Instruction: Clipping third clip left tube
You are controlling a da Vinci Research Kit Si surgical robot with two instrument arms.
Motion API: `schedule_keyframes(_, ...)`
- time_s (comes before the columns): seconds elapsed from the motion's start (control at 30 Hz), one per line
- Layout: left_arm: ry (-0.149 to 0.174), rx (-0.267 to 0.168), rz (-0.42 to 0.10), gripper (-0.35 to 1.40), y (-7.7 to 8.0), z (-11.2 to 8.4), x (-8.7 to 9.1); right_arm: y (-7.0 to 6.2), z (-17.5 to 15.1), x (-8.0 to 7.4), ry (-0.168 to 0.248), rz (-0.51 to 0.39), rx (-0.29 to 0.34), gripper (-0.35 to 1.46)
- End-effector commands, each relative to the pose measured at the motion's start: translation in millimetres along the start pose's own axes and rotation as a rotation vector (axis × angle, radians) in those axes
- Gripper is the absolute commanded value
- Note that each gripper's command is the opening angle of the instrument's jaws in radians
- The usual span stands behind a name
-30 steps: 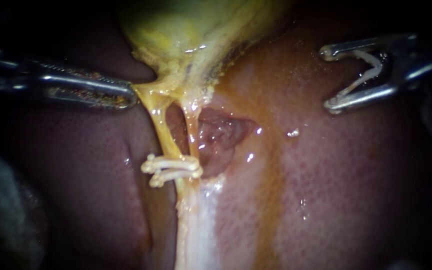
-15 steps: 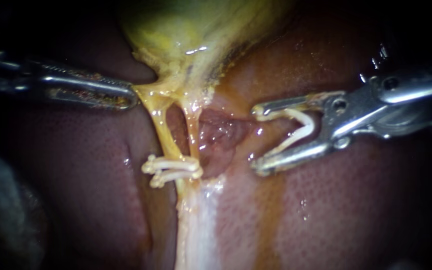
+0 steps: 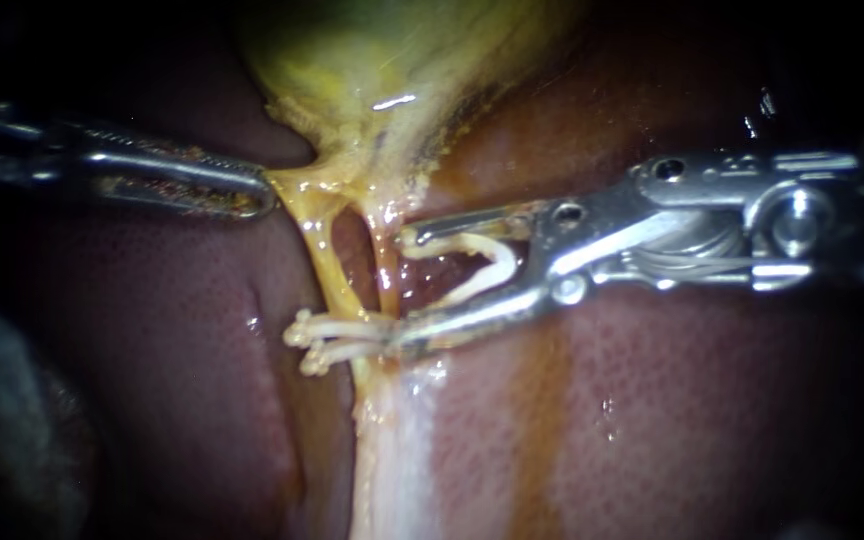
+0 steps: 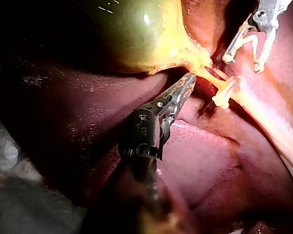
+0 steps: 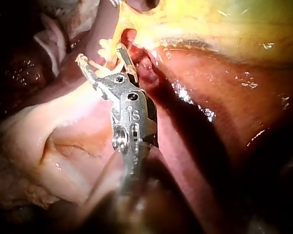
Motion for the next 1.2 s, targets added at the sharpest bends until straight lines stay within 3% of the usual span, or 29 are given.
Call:
schedule_keyframes(0.03,0.000,0.000,0.000,-0.35,0.1,0.0,0.0,0.2,0.4,-0.1,0.000,0.002,-0.001,0.50)
schedule_keyframes(0.5,0.000,0.001,-0.001,-0.35,0.4,-0.2,0.1,4.0,2.9,-3.3,-0.004,0.038,-0.020,0.50)
schedule_keyframes(0.77,0.000,0.002,-0.002,-0.35,0.5,-0.2,0.1,5.4,3.2,-4.4,-0.006,0.044,-0.023,0.50)
schedule_keyframes(0.93,0.000,0.002,-0.002,-0.35,0.5,-0.2,0.1,6.1,4.5,-4.9,0.030,0.051,-0.009,0.49)
schedule_keyframes(1.2,0.003,0.001,-0.002,-0.35,0.5,-0.1,0.1,6.7,7.1,-3.7,0.083,0.084,0.064,0.49)
